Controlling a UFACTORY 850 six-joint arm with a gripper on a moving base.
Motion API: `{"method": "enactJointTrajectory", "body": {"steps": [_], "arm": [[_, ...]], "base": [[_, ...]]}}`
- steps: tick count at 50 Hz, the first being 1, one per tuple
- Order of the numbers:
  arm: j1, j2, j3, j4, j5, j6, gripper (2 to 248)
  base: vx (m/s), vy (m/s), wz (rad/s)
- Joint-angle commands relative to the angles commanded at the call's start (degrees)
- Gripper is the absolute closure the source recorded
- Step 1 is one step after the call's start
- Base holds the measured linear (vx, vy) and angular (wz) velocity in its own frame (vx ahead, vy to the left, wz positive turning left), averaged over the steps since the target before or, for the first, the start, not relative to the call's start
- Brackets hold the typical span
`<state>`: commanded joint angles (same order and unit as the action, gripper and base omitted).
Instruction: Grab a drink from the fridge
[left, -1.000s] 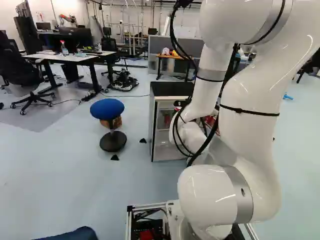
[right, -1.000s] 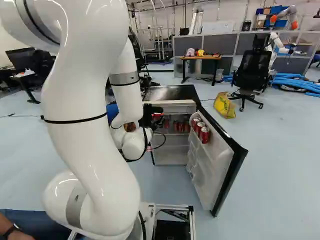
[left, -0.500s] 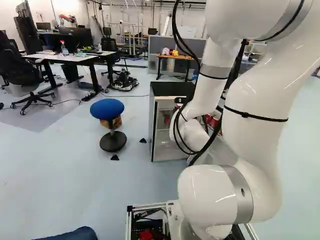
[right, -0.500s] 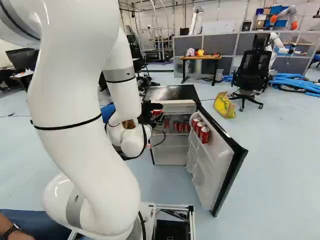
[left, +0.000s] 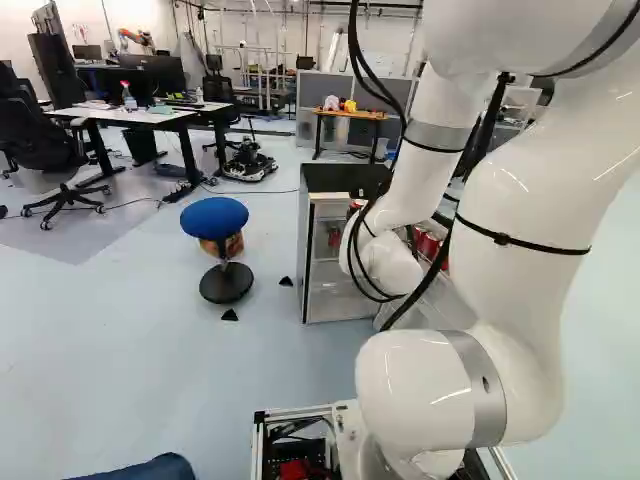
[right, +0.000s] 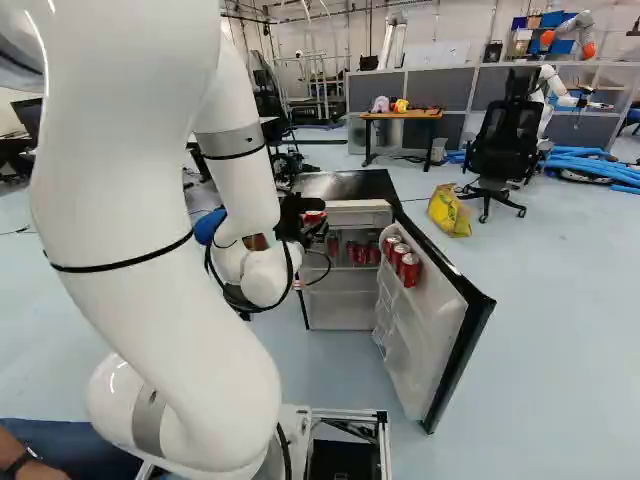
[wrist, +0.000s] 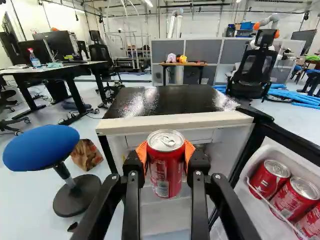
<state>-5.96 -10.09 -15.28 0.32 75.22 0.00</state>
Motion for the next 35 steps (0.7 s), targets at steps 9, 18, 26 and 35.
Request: {"method": "enactJointTrajectory", "body": {"steps": [9,18,26,35], "arm": [[0.1,0.8,-0.7,0.0,-1.0,0.0,156],[0.1,1.4,-1.5,0.0,-1.9,0.0,156],[0.2,1.8,-2.4,0.0,-2.8,0.0,156],[0.3,2.2,-3.5,0.0,-3.7,0.0,156]], "base": [[0.0,0.0,0.0],[0.0,0.0,0.0],[0.0,0.0,0.0],[0.0,0.0,0.0]]}}
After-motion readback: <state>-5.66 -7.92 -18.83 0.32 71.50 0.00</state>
